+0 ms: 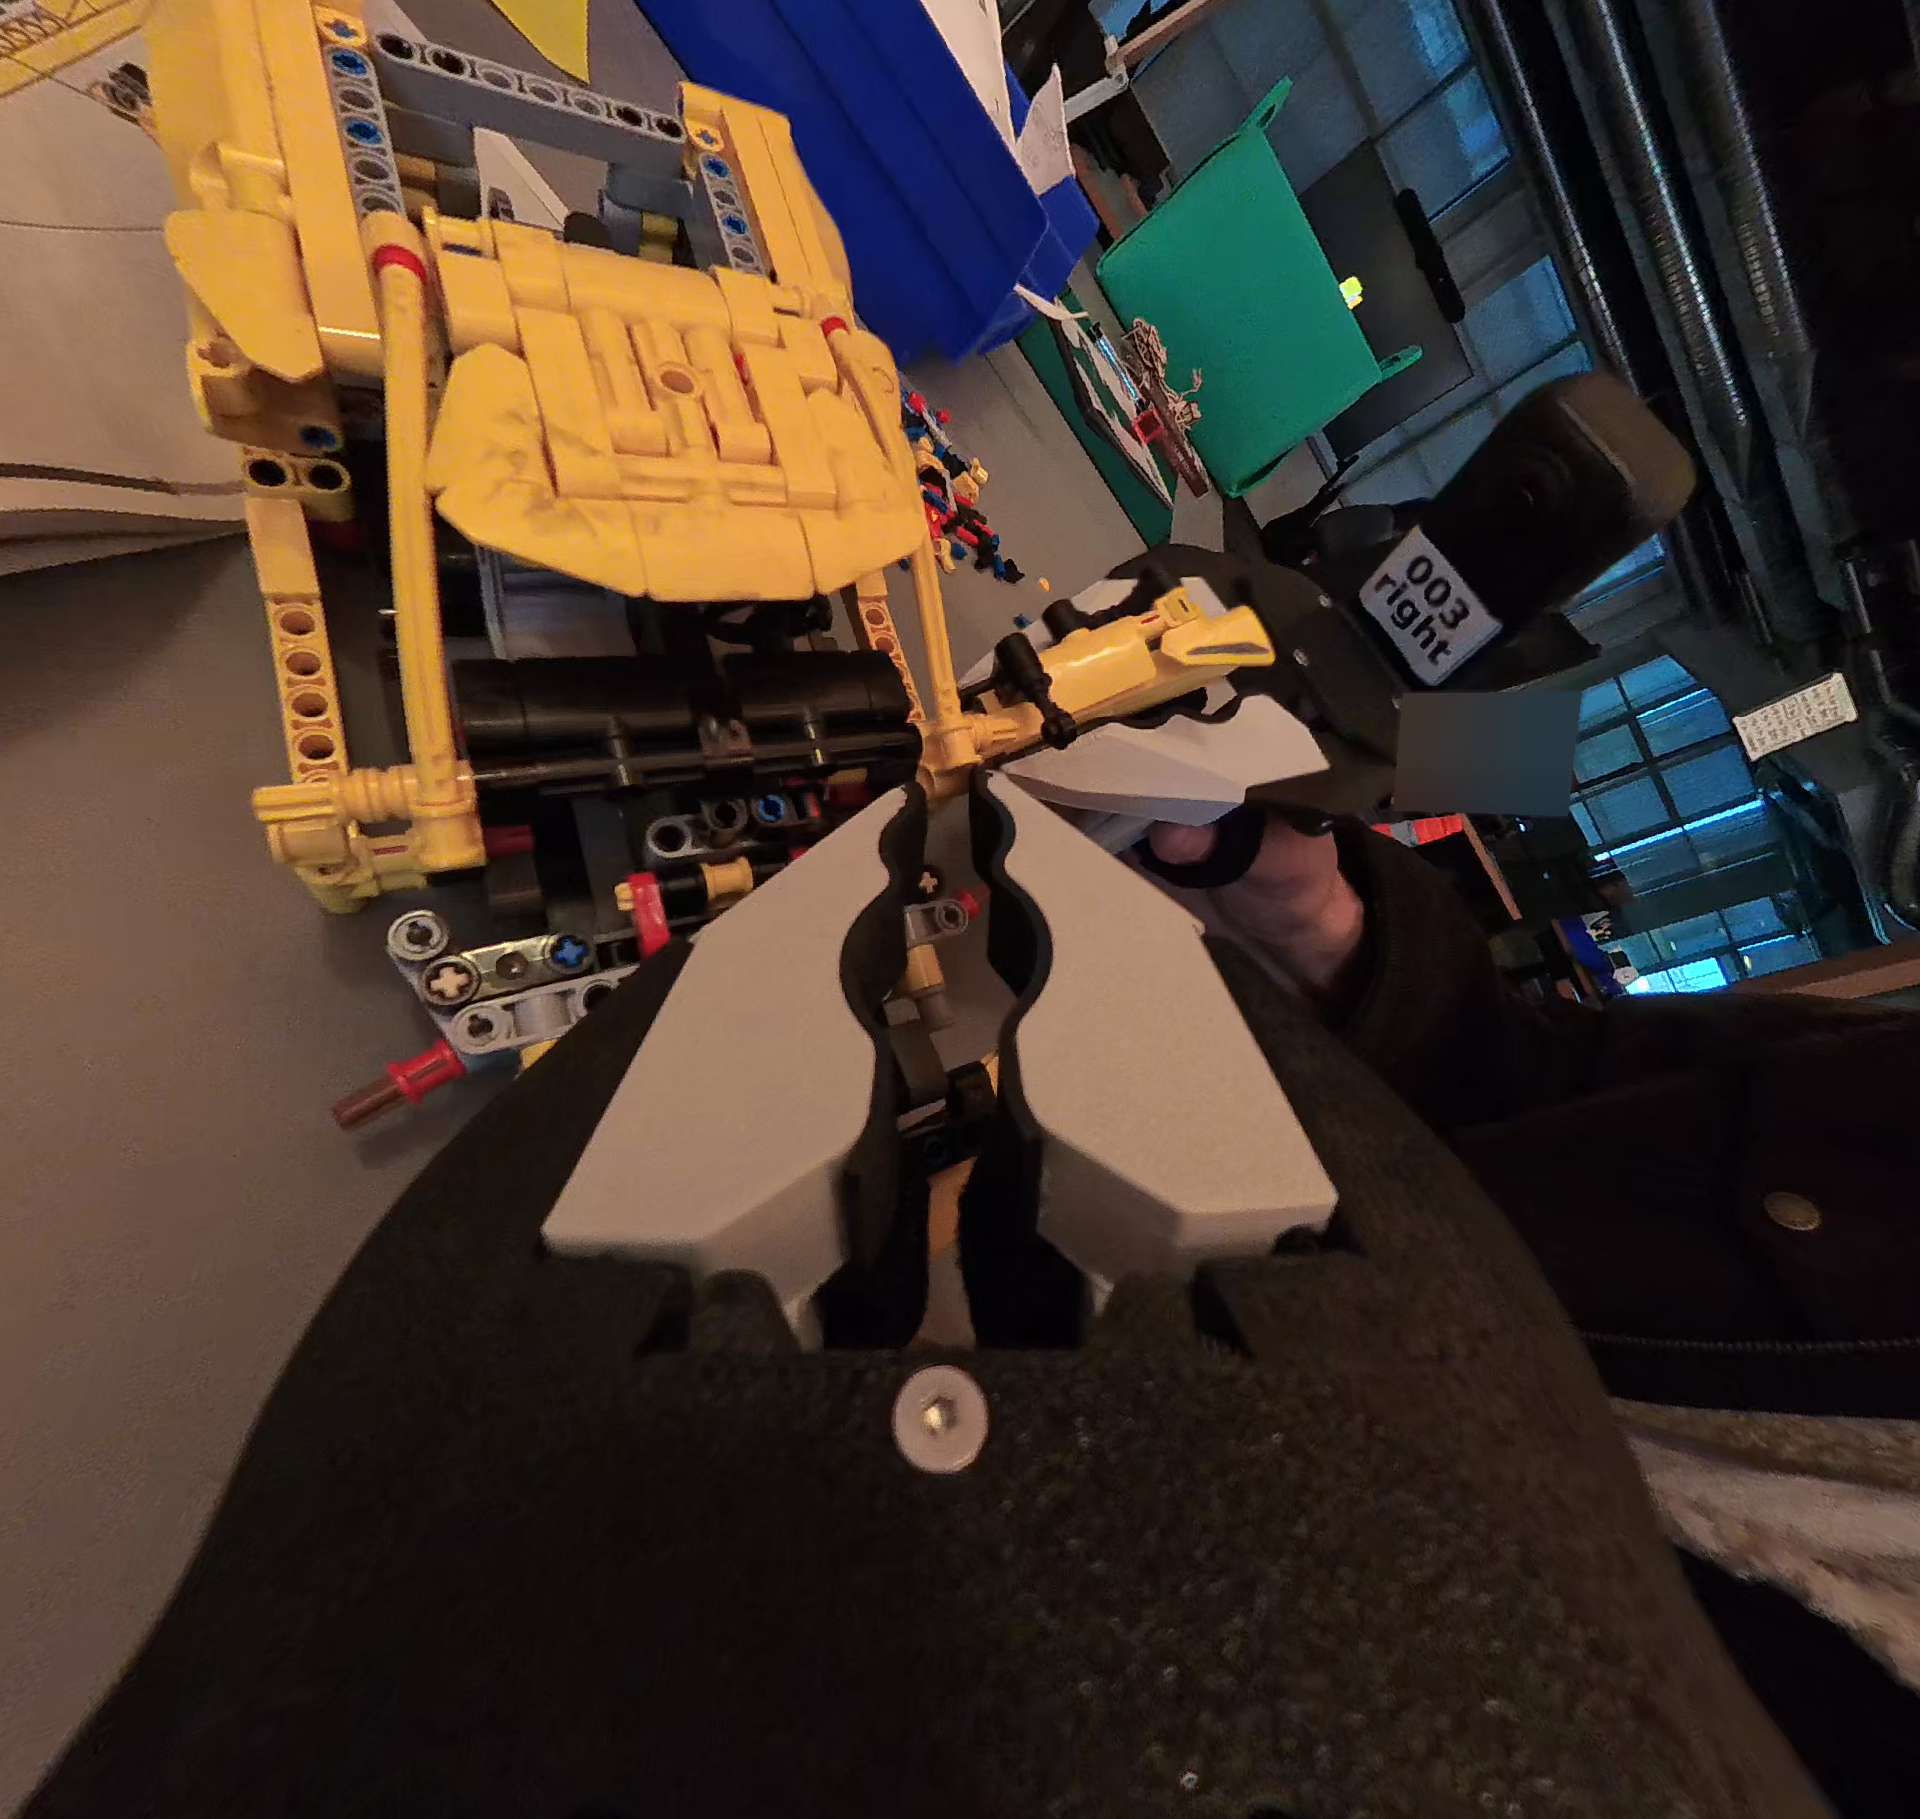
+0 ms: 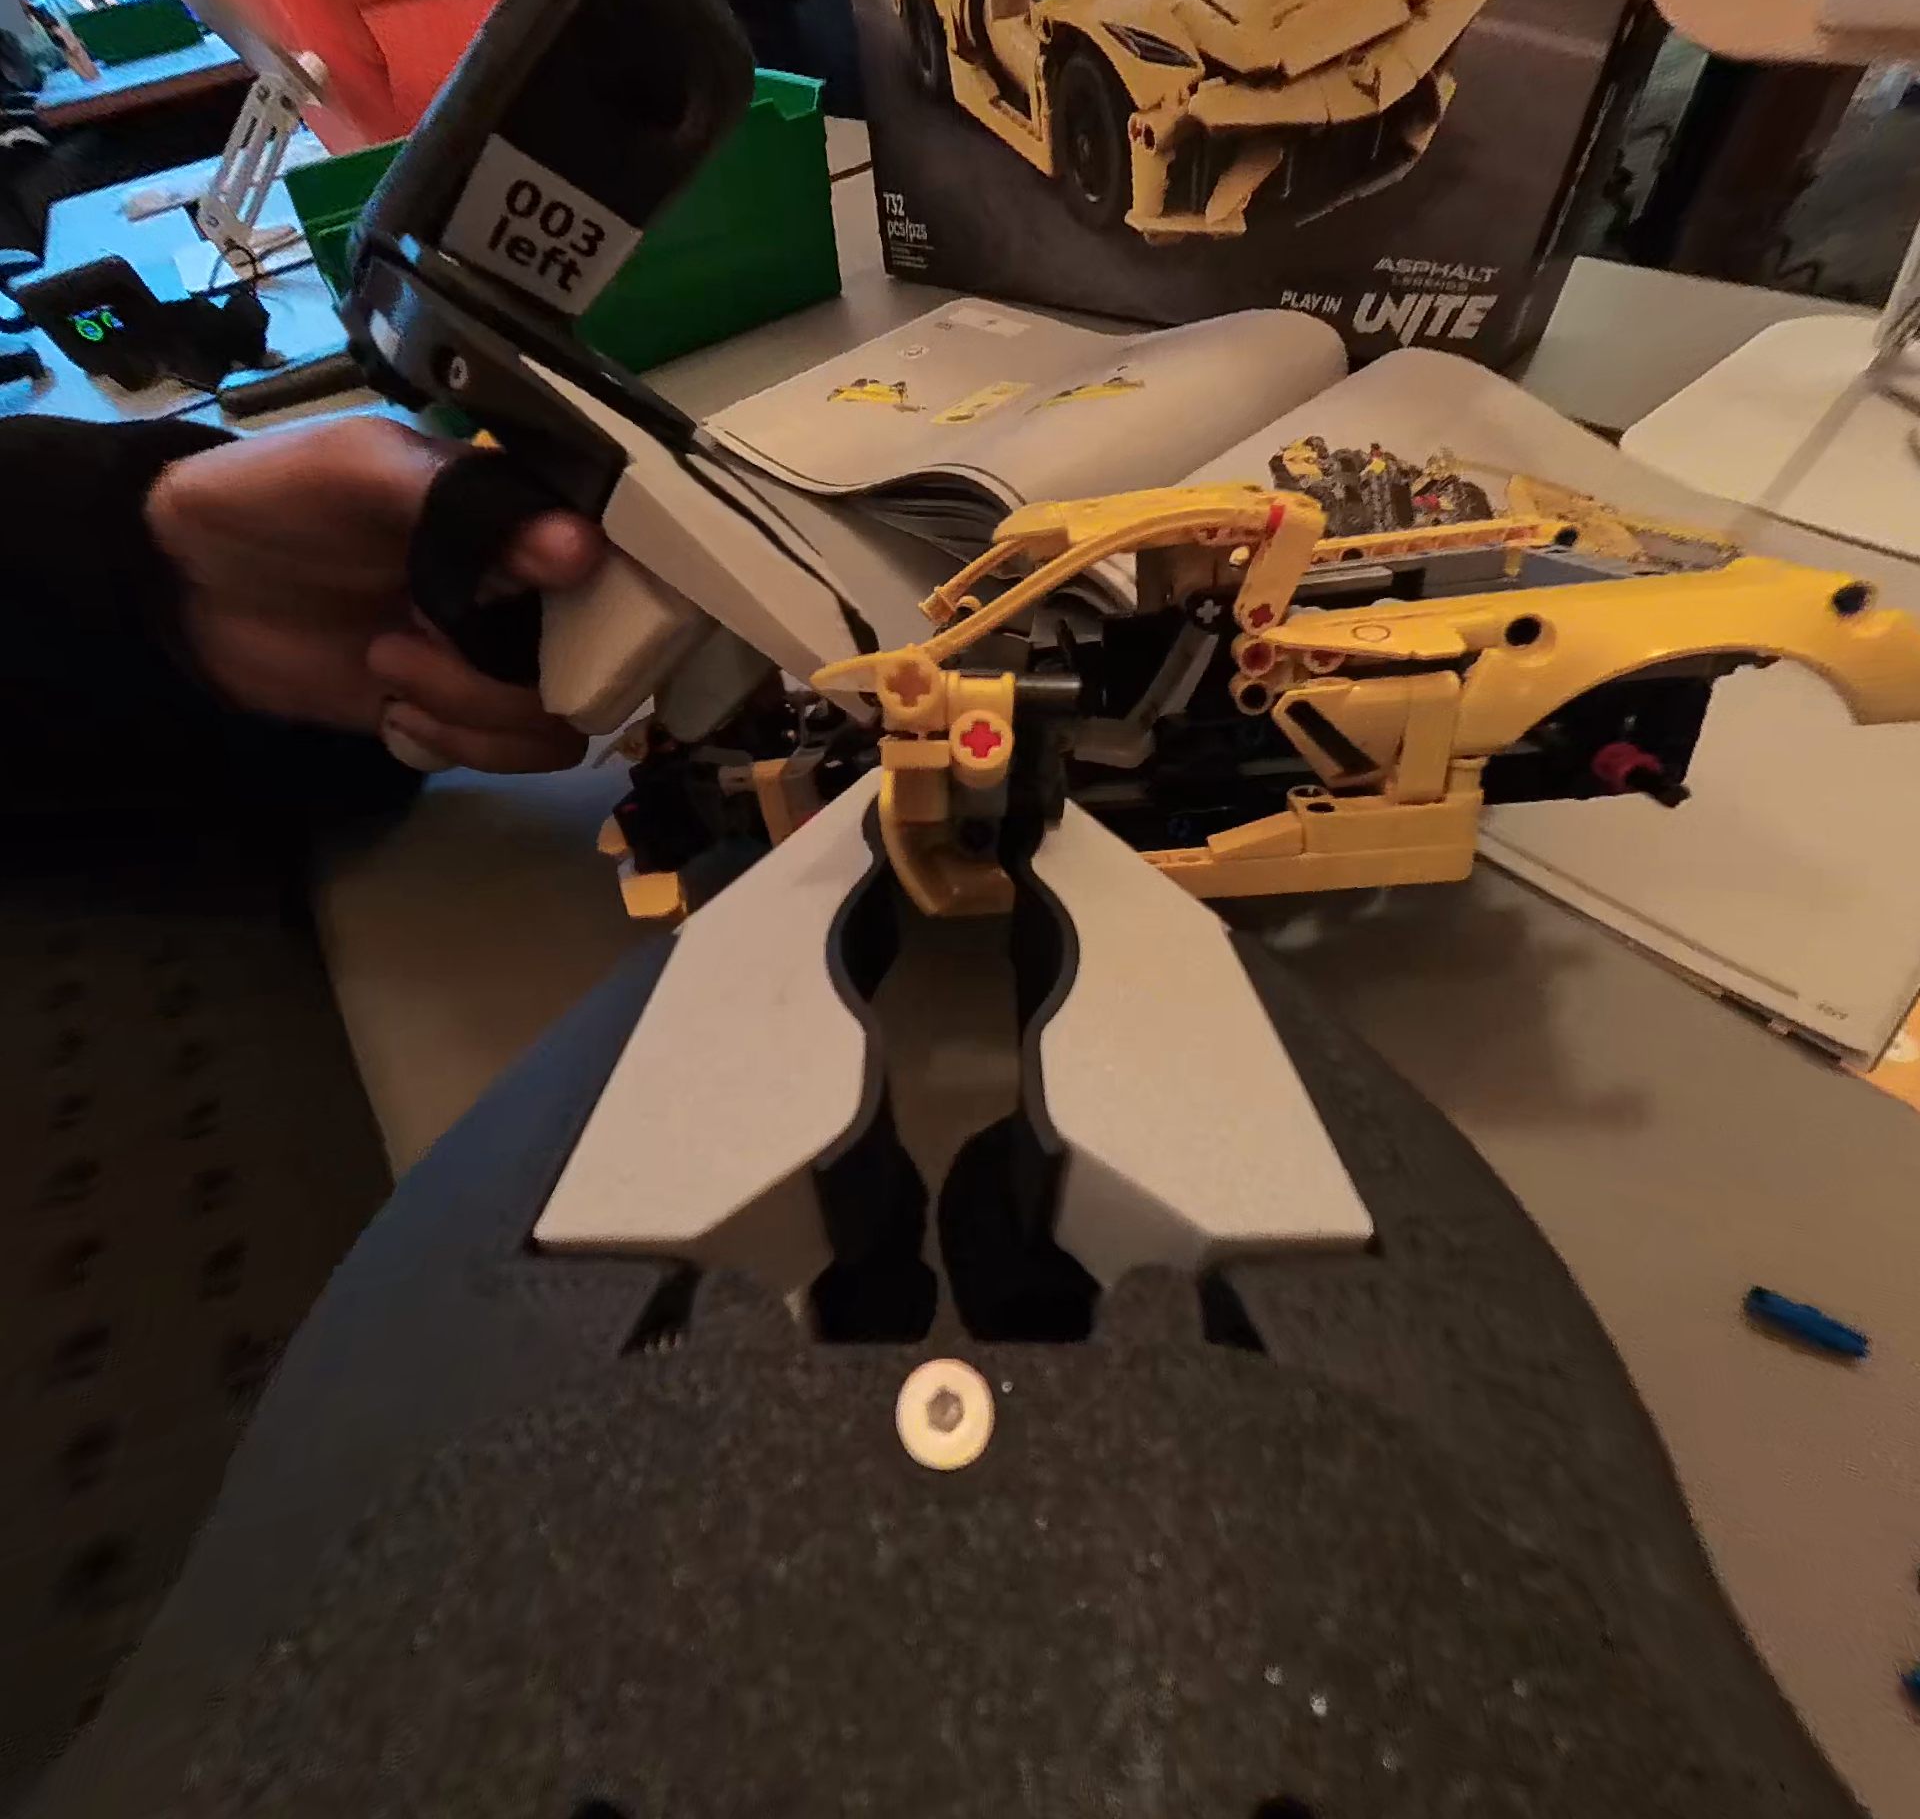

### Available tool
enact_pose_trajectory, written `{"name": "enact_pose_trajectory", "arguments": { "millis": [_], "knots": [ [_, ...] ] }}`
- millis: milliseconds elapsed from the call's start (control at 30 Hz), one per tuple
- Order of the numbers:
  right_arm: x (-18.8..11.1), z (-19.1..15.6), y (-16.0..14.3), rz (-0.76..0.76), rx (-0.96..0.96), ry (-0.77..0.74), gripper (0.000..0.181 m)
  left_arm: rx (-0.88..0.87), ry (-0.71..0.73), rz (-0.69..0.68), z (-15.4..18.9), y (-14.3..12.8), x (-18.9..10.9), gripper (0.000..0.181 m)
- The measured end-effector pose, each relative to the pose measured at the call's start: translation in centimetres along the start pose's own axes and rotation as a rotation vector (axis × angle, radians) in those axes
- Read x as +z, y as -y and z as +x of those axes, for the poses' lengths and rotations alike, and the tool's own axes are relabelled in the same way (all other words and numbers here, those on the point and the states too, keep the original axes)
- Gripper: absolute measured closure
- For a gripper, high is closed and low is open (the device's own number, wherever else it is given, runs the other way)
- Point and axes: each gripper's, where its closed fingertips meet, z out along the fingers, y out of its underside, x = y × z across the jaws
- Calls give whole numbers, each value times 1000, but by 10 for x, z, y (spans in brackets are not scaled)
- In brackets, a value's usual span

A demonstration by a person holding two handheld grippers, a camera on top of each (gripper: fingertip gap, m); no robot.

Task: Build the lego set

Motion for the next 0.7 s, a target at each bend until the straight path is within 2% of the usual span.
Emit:
{"name": "enact_pose_trajectory", "arguments": {
  "millis": [100, 267, 333, 567, 700],
  "knots": [
    [2, 1, -2, -20, -51, -36, 166, -5, 2, -4, -2, 0, 0, 174],
    [-2, 2, 6, 63, 23, -3, 165, -13, 8, 18, 1, 5, -1, 174],
    [-5, 0, 8, 79, 38, 6, 159, -28, -9, 27, 2, 6, -3, 174],
    [-16, -1, -4, 38, 84, -12, 153, -30, -7, -1, 2, 0, -1, 174],
    [-26, 4, -14, -11, 118, -50, 134, 48, 53, -60, -1, -9, -1, 174]
  ]
}}
